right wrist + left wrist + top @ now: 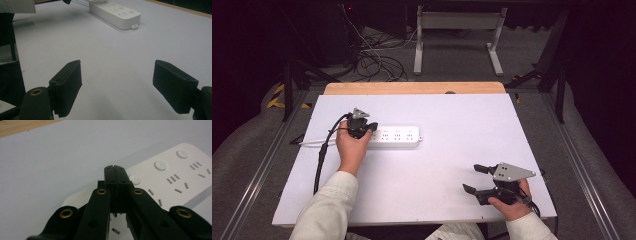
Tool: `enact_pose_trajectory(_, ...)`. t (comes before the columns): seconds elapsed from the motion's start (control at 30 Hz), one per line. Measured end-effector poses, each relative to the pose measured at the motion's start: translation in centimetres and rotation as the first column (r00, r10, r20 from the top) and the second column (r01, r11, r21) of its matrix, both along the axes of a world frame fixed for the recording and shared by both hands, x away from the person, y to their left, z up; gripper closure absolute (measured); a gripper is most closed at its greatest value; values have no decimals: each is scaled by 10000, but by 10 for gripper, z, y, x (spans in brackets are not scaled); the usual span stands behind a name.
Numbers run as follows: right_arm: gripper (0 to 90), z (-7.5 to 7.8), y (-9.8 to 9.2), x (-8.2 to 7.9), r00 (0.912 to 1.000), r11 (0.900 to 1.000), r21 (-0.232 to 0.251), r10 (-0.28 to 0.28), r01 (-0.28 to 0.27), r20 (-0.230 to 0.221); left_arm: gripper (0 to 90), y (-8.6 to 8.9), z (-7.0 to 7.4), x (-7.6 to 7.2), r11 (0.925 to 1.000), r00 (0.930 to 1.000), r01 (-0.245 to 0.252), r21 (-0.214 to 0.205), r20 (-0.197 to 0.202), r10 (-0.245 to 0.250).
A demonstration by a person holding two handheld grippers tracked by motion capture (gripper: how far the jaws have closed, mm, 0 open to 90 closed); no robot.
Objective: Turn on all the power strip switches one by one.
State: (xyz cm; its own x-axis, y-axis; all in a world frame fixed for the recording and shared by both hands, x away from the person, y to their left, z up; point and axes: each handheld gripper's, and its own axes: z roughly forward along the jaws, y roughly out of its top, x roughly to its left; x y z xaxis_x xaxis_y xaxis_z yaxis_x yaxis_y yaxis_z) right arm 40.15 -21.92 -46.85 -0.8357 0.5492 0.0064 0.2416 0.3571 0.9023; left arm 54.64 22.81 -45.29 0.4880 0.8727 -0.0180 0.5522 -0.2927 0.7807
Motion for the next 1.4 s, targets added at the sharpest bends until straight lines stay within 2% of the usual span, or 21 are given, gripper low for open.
enact_pose_trajectory(0.1,236,-1,1,0,10000,10000,-44,23,-23,-21,900,-6,6,0,9994,9995,310,-138,105,-309)
enact_pose_trajectory(0.17,235,-1,1,0,10000,10000,-35,33,-33,-16,900,-12,6,1,9988,9987,493,43,105,-493)
enact_pose_trajectory(0.33,235,0,0,0,10000,10000,-20,57,-57,3,900,-26,3,4,9979,9979,651,21,-30,-651)
enact_pose_trajectory(0.4,236,0,0,-1,10000,10000,-3,81,-81,14,900,-30,1,5,9976,9978,664,173,-77,-663)
enact_pose_trajectory(0.5,235,0,0,0,10000,10000,-4,93,-93,12,900,-31,-1,6,9979,9985,545,353,-77,-543)
enact_pose_trajectory(0.7,235,-1,1,0,9999,9999,-5,106,-106,-12,900,-28,-3,7,9986,9993,335,398,-166,-329)
enact_pose_trajectory(1.17,234,-1,1,0,9999,9999,-49,106,-106,-40,900,-28,-8,9,9980,9994,218,589,-281,-202)
enact_pose_trajectory(1.23,234,-1,1,0,9999,9999,-51,96,-96,-31,900,-28,-8,9,9989,9991,150,451,-394,-132)
enact_pose_trajectory(1.3,234,-1,1,-1,10000,10000,-33,87,-87,-41,900,-28,-8,9,9979,9992,154,625,-391,-129)
enact_pose_trajectory(1.4,233,-1,1,-1,9999,9999,-64,99,-99,-34,900,-28,-8,8,9976,9992,129,675,-395,-102)
